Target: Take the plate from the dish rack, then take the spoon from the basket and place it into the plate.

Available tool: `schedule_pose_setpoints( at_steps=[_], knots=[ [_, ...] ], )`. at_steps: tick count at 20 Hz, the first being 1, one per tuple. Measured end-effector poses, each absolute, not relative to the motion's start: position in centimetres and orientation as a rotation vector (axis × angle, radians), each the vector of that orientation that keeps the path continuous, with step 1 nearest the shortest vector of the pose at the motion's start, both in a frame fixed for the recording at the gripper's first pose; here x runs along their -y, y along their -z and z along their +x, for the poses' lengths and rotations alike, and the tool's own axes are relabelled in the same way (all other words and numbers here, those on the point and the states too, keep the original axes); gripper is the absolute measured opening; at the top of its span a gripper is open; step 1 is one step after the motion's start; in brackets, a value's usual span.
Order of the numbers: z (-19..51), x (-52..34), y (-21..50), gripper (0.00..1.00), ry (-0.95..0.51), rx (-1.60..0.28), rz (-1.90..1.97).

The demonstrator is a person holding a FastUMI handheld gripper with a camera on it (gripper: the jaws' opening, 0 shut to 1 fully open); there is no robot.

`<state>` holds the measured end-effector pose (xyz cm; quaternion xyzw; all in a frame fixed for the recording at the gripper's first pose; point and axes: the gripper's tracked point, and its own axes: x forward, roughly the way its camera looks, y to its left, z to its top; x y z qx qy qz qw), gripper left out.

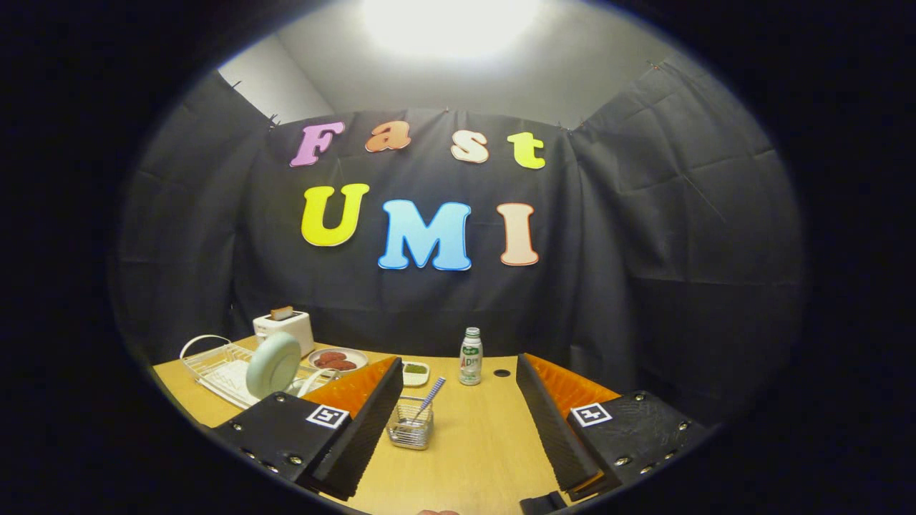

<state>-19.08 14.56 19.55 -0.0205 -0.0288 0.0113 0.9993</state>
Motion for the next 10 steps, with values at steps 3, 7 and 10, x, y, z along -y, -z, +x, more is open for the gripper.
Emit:
schedule_pose_setpoints(
  at_steps=[3, 7, 10],
  knots=[
    [-19.3, -19.2, -21.9, 0.97, -0.093, 0.078, -0.059],
    [-18.2, -25.0, -24.1, 0.97, -0.162, 0.1, -0.061],
    [-17.2, -28.1, -26.0, 0.97, -0.171, 0.137, -0.057]
  ],
)
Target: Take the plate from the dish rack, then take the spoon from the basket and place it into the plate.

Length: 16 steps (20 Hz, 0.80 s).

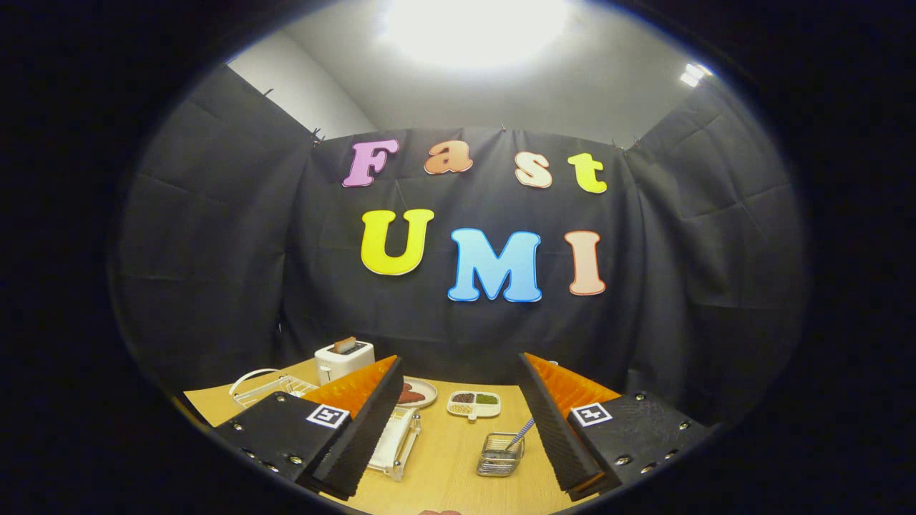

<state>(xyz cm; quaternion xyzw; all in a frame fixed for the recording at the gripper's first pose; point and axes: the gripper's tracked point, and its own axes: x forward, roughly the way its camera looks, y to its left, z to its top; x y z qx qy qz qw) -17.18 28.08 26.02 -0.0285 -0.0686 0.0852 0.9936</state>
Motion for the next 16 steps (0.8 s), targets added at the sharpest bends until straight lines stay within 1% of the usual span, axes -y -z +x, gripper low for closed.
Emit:
schedule_pose_setpoints(
  at_steps=[6, 11, 16],
  knots=[
    [-15.2, -31.4, -27.1, 0.97, -0.143, 0.151, -0.044],
    [-13.5, -32.3, -26.3, 0.97, -0.083, 0.121, -0.024],
    [-12.1, -33.8, -24.8, 0.97, -0.079, 0.086, -0.005]
  ],
)
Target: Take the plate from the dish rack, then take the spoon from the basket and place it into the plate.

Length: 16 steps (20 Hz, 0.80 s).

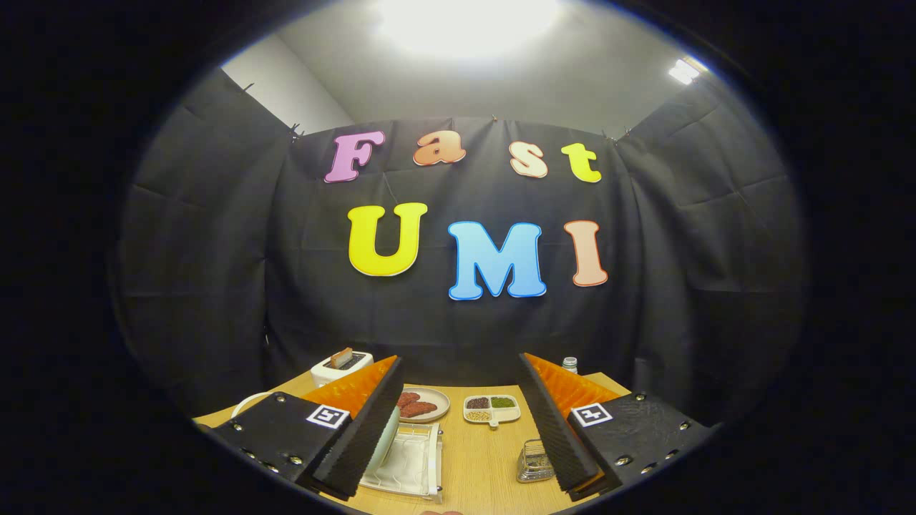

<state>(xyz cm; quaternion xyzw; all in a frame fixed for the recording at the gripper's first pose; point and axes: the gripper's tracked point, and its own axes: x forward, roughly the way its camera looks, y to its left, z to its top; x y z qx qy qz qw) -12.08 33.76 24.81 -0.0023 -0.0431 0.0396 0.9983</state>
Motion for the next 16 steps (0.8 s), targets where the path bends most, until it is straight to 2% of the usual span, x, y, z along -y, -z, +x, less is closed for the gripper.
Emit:
schedule_pose_setpoints(
  at_steps=[16],
  knots=[
    [-8.0, -40.4, -20.1, 0.97, -0.1, -0.038, 0.019]
  ],
)
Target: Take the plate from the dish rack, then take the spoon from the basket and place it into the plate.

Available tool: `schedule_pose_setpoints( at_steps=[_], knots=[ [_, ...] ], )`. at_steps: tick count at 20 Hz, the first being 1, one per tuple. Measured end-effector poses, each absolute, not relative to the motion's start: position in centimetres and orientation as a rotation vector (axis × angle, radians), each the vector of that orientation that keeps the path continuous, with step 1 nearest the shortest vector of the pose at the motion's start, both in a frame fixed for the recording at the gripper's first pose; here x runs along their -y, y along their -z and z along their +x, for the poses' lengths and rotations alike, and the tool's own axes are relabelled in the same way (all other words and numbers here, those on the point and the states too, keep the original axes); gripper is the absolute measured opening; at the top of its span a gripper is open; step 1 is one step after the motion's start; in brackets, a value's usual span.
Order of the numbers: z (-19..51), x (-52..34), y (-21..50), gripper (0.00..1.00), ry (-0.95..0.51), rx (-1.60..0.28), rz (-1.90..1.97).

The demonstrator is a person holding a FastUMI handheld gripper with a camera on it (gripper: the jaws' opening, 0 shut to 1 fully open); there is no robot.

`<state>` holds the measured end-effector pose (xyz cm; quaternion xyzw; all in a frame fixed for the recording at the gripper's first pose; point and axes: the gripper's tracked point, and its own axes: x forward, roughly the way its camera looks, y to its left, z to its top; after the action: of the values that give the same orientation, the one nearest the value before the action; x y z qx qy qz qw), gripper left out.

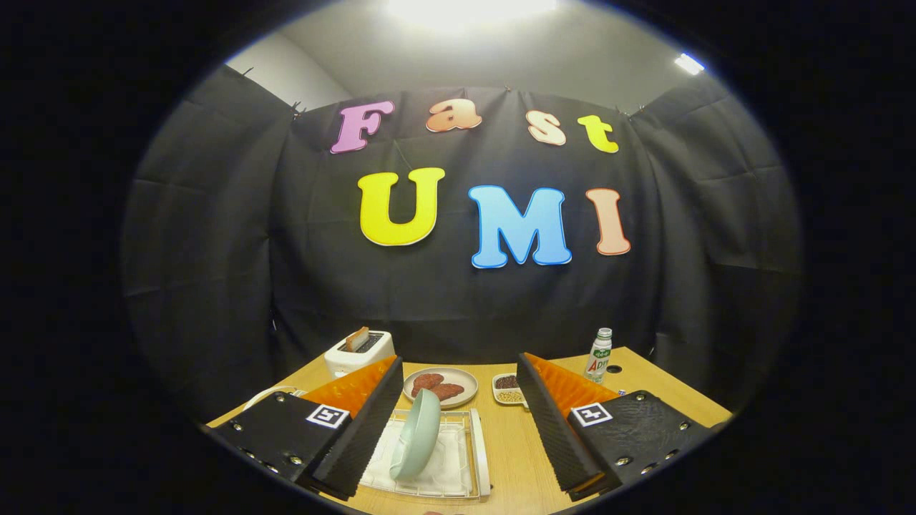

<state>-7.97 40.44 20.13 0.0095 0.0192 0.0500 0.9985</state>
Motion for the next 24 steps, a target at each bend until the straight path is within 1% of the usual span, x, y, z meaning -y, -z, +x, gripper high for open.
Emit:
schedule_pose_setpoints(
  at_steps=[5, 14, 16, 18, 19, 20, 23, 24],
  knots=[
    [-5.6, -42.4, -16.4, 0.97, -0.124, -0.152, 0.045],
    [-2.2, -46.2, -7.7, 0.98, -0.189, -0.446, 0.097],
    [-1.8, -46.8, -6.3, 0.95, -0.202, -0.508, 0.099],
    [-1.6, -46.9, -5.1, 0.95, -0.2, -0.559, 0.103],
    [-1.5, -47.1, -4.8, 0.92, -0.208, -0.574, 0.111],
    [-1.3, -47.2, -4.6, 0.78, -0.21, -0.583, 0.111],
    [-1.3, -47.6, -3.7, 0.66, -0.213, -0.62, 0.106],
    [-1.3, -47.2, -3.7, 0.44, -0.193, -0.627, 0.092]
  ],
)
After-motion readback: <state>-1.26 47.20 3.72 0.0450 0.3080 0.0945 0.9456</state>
